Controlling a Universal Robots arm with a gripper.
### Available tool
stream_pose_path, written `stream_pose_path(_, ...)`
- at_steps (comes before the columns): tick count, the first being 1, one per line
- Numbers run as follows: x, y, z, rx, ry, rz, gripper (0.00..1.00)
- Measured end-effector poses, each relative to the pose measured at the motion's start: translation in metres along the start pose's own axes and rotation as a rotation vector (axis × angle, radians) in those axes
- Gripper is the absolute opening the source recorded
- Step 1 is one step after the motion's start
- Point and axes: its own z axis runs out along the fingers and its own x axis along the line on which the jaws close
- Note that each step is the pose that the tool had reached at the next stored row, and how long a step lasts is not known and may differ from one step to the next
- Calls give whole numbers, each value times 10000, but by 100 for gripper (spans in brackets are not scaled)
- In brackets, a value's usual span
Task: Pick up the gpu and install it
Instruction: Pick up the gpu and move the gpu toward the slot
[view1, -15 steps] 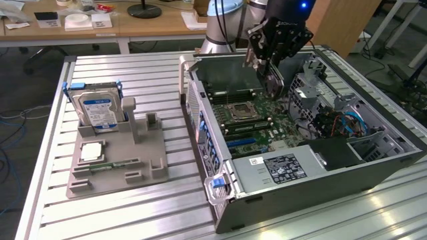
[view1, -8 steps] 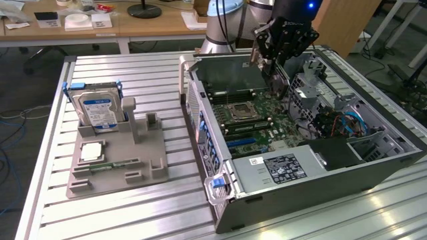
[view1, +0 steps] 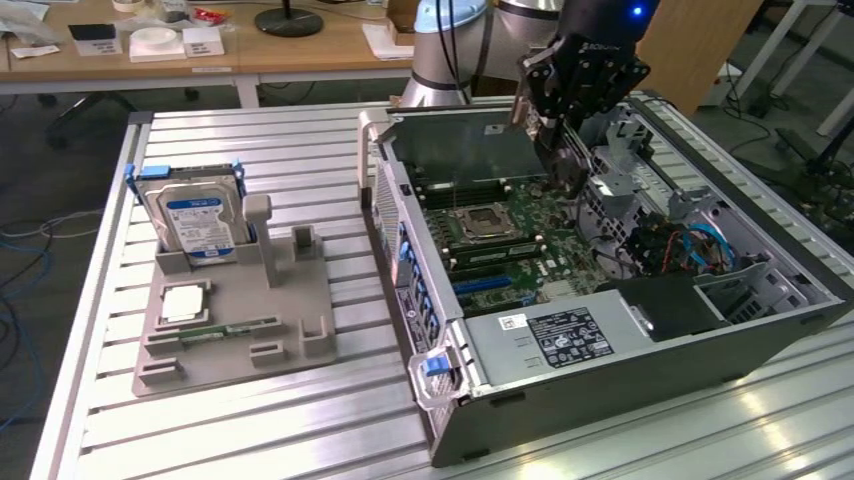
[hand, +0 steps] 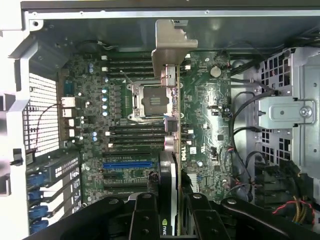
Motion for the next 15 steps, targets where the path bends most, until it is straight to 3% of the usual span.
stream_pose_path(4, -65, 4, 1, 1, 0, -1, 27)
stream_pose_path(15, -79, 5, 2, -1, 0, -3, 27)
